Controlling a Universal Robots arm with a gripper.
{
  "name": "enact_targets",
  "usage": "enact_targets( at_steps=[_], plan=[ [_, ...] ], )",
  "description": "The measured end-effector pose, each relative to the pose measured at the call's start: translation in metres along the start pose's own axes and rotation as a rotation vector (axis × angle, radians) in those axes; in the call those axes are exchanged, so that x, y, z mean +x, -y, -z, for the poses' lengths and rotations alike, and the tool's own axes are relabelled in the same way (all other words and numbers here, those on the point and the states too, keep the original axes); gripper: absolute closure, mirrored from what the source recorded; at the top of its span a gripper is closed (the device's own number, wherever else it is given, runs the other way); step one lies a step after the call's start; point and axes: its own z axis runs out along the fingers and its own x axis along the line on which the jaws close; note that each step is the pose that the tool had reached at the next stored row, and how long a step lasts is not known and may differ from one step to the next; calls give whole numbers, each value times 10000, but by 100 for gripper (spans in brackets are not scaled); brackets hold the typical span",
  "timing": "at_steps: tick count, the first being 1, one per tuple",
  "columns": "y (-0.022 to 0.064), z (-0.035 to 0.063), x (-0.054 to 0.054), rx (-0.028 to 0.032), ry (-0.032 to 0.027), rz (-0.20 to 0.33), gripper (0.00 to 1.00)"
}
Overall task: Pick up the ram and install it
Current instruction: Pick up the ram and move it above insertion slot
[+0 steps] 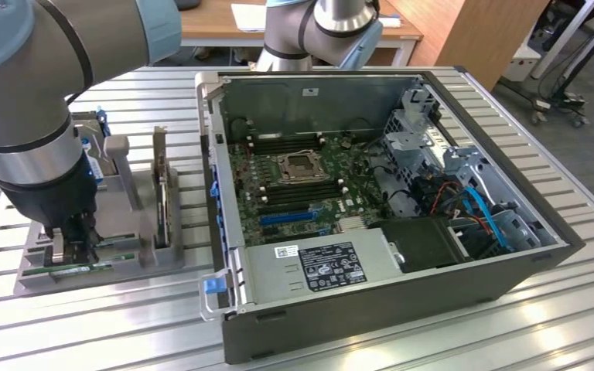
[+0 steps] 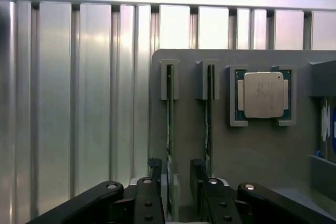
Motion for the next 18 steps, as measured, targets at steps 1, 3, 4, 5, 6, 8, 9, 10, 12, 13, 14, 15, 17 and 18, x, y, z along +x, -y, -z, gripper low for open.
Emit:
enact_targets(
  at_steps=[1, 3, 4, 5, 6, 8, 9, 10, 12, 13, 14, 15, 17, 18],
  plan=[
    [0, -12, 1, 0, 0, 0, 64],
    [1, -36, 3, 0, 1, 0, 64],
    [2, -47, 4, 0, 1, -1, 64],
    [3, -58, 5, 0, 1, 0, 64],
    [3, -68, 6, 0, 1, 0, 64],
    [4, -89, 8, 0, 0, 0, 64],
    [4, -97, 8, 0, 0, 0, 64],
    [4, -104, 9, 0, 1, 0, 64],
    [5, -114, 9, -1, 0, 0, 64],
    [5, -114, 9, -1, -1, 0, 64],
    [5, -114, 9, -1, 0, 0, 64],
    [5, -115, 9, -1, 0, 0, 64],
    [5, -115, 9, -1, 0, 4, 64],
    [5, -116, 9, -1, 0, 21, 64]
  ],
)
